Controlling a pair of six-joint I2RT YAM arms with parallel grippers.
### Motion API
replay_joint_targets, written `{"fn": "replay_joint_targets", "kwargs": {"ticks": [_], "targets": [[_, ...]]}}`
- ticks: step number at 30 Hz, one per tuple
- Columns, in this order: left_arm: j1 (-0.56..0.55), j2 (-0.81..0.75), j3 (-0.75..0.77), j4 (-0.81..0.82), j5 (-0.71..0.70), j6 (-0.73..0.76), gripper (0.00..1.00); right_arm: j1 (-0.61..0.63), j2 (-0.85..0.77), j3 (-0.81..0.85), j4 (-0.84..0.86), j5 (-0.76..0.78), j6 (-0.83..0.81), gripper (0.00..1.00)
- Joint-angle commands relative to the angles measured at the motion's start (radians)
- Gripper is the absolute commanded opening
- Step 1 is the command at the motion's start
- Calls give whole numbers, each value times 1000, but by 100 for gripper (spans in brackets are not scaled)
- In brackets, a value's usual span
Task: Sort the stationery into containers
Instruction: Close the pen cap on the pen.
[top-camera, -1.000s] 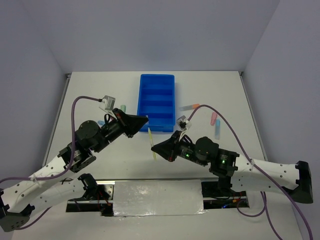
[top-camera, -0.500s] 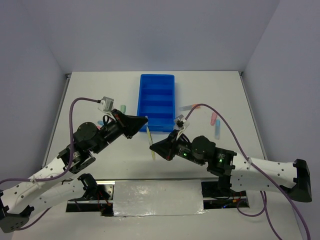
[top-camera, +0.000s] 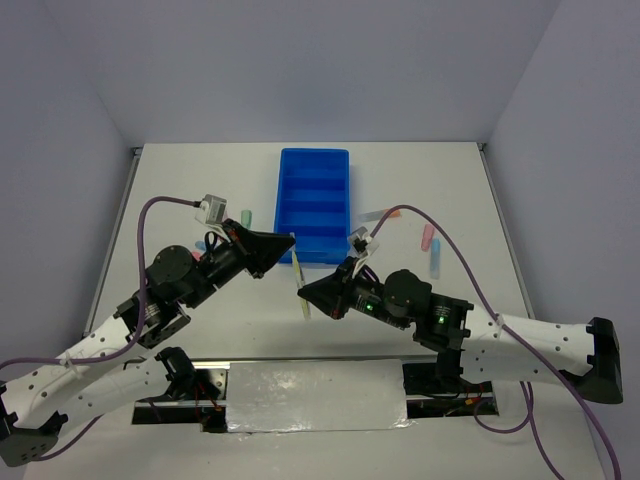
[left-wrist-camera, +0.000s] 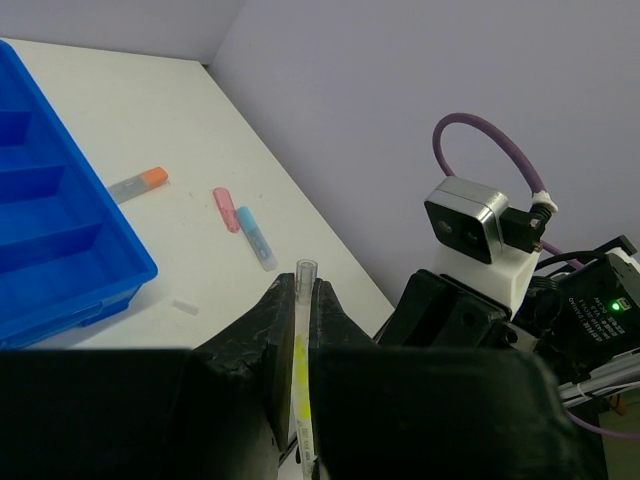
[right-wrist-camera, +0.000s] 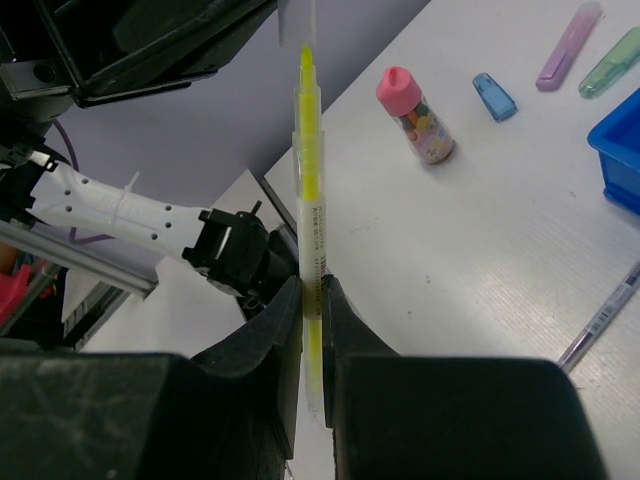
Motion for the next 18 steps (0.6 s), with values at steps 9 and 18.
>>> {"fn": "replay_joint_targets", "kwargs": {"ticks": [9, 18], "targets": [[-3, -21, -16, 72, 25, -6, 0, 8, 3, 63, 50, 48, -15, 0], [-2, -24, -24, 69, 13, -3, 0, 8, 9, 77, 58, 48, -10, 0]]}}
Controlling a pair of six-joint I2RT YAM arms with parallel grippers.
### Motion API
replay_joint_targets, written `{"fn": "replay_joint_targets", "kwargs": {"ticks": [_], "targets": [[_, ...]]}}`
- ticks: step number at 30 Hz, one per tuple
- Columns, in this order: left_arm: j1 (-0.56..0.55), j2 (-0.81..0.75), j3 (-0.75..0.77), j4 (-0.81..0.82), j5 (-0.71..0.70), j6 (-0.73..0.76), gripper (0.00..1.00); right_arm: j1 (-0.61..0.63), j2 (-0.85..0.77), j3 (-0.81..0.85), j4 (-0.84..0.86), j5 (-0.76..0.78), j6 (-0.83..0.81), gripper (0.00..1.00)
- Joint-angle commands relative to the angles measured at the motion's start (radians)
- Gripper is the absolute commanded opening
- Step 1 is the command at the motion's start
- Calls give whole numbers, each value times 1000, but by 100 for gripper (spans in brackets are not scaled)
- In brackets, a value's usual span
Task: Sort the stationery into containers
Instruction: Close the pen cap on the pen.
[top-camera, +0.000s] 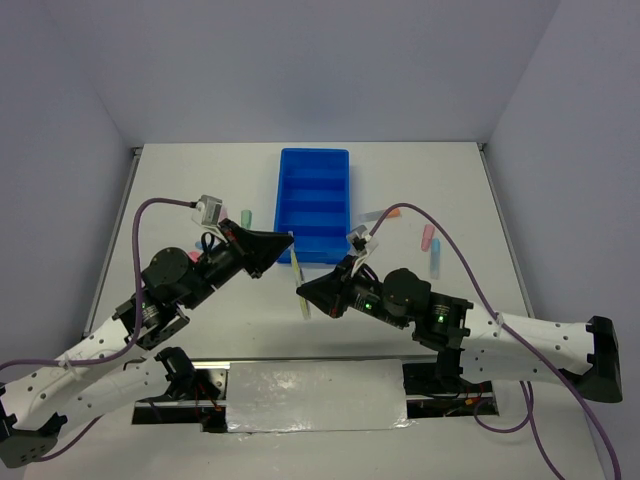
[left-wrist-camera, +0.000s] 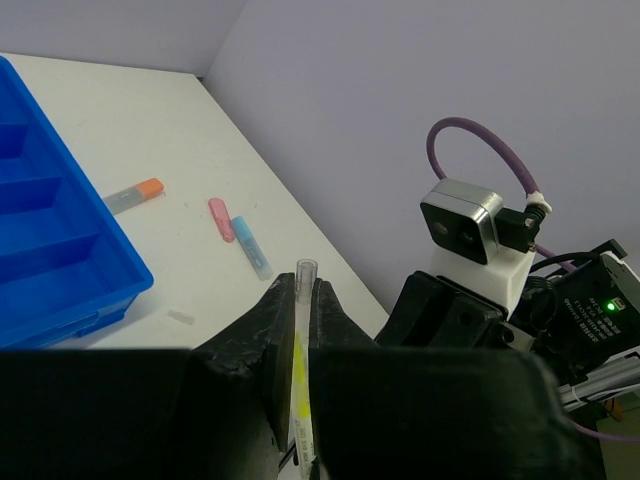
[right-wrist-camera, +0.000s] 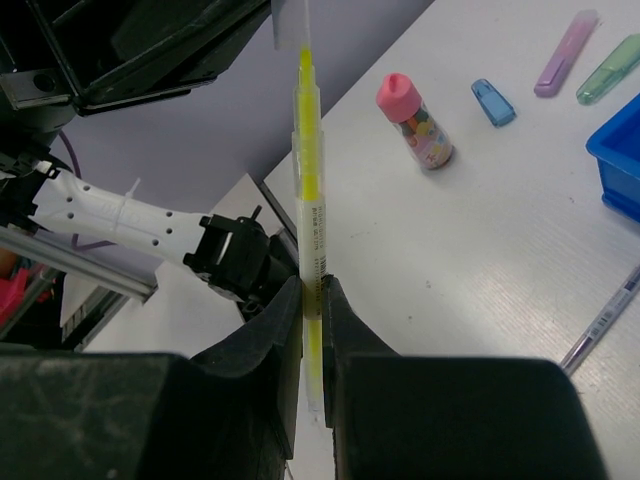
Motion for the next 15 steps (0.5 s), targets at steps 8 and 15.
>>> {"fn": "replay_joint_targets", "kwargs": {"ticks": [8, 15], "targets": [[-2, -14, -19, 33, -19, 19, 0, 8, -10, 68, 66, 14, 6, 0], [-3, -24, -25, 21, -47, 34, 0, 5, -7, 62, 77, -21, 32, 0]]}}
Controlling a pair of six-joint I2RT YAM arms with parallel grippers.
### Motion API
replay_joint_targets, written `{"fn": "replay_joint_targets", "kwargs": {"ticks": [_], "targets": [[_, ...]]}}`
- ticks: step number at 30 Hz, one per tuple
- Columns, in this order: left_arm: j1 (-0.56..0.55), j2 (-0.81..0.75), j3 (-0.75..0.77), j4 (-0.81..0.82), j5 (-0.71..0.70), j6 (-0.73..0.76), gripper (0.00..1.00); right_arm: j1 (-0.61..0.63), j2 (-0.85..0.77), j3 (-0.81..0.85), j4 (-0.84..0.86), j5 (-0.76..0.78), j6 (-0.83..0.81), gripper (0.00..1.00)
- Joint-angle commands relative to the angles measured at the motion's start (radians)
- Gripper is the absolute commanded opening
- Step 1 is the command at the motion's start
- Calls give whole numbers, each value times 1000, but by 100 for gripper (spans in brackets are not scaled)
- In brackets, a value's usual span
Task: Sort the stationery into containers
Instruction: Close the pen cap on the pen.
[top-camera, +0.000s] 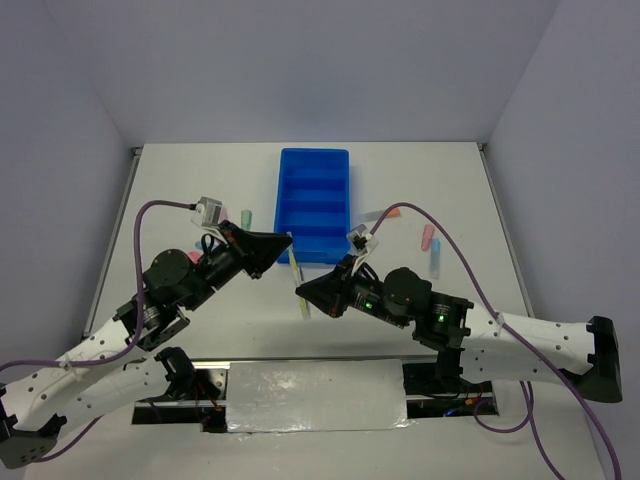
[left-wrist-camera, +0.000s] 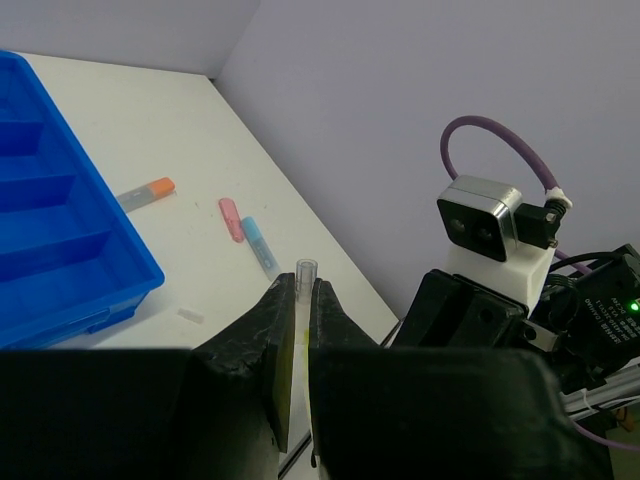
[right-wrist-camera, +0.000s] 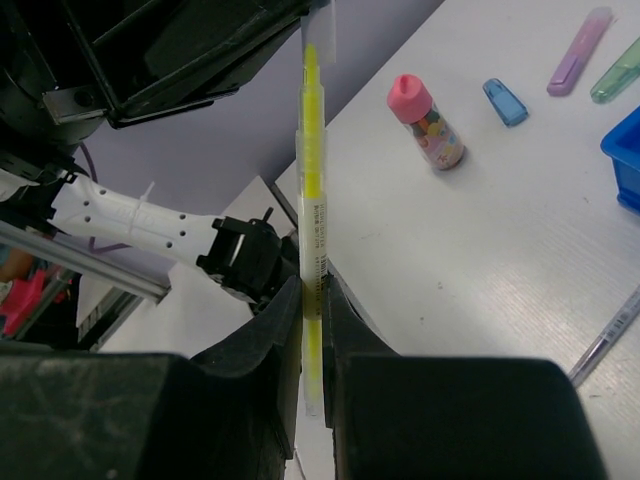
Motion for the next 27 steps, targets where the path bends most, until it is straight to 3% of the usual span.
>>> {"fn": "replay_joint_targets", "kwargs": {"ticks": [1, 10, 27], "targets": [[-3, -18, -3, 14, -23, 30, 0, 4, -10, 50, 78, -5, 13, 0], [-2, -30, -12, 33, 13, 14, 0, 5, -11, 61, 58, 83, 5, 0], [-2, -22, -22, 60, 35, -7, 0, 4, 52, 143, 115, 103, -48, 0]]}}
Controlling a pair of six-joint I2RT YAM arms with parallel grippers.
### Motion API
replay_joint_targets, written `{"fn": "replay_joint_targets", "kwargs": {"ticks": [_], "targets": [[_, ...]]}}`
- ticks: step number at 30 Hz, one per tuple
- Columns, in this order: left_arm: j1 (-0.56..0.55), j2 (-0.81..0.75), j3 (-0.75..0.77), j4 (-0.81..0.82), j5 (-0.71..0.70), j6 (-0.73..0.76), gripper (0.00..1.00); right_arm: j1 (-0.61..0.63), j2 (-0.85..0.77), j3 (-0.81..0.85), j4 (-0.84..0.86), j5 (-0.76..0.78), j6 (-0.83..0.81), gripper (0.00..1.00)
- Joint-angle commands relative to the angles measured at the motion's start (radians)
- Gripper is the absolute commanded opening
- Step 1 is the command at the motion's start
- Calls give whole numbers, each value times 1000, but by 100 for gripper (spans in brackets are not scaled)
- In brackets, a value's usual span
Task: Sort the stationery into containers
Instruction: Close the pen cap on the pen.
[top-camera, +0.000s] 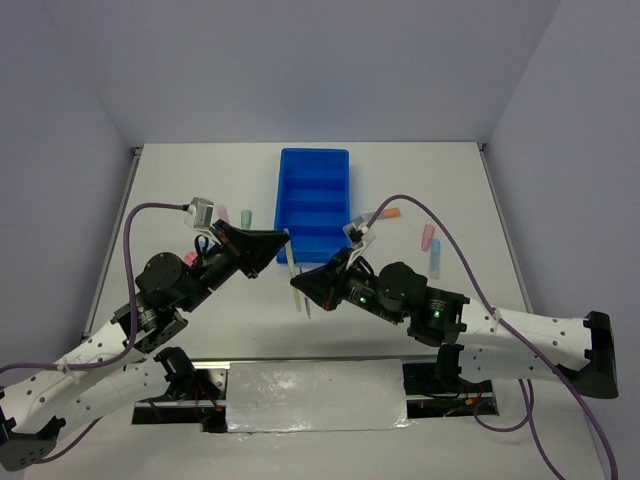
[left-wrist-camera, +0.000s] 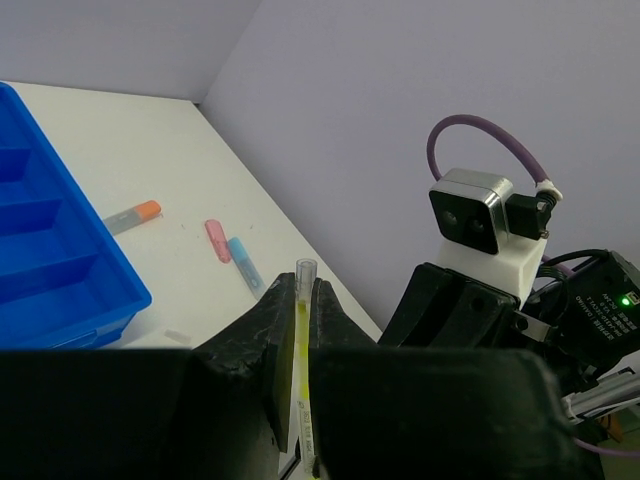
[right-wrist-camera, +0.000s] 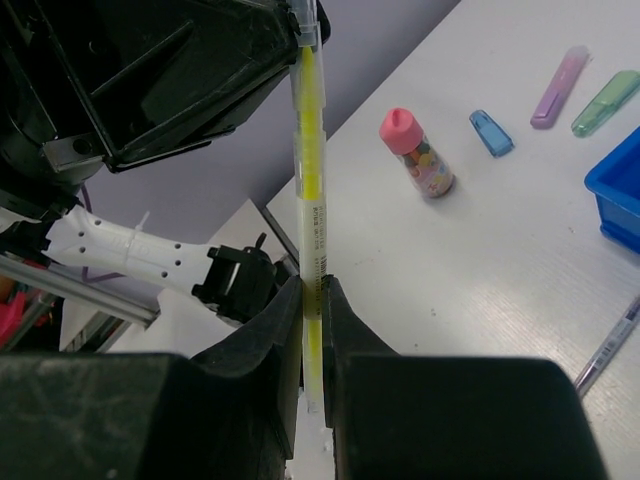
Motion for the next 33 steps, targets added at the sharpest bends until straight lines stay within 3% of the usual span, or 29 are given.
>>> {"fn": "replay_joint_targets", "kwargs": {"ticks": [1, 13, 20, 25, 32, 33], "targets": [[-5, 1, -4, 11, 34, -3, 0, 3, -4, 67, 123, 58, -30, 0], [-5, 6, 0, -34, 87, 37, 0, 2, -35, 50, 286, 26, -316, 0], [-5, 21, 8, -29, 120, 62, 0, 2, -27, 63, 280, -25, -372, 0], [-4, 10, 19, -35, 115, 85, 21, 0, -36, 27, 287, -68, -360, 0], [-4, -37, 69, -69, 54, 174, 25, 12, -30, -3, 284, -99, -321, 0], [-4, -43, 74, -67, 57, 181, 31, 17, -33, -11, 290, -99, -315, 0]]}}
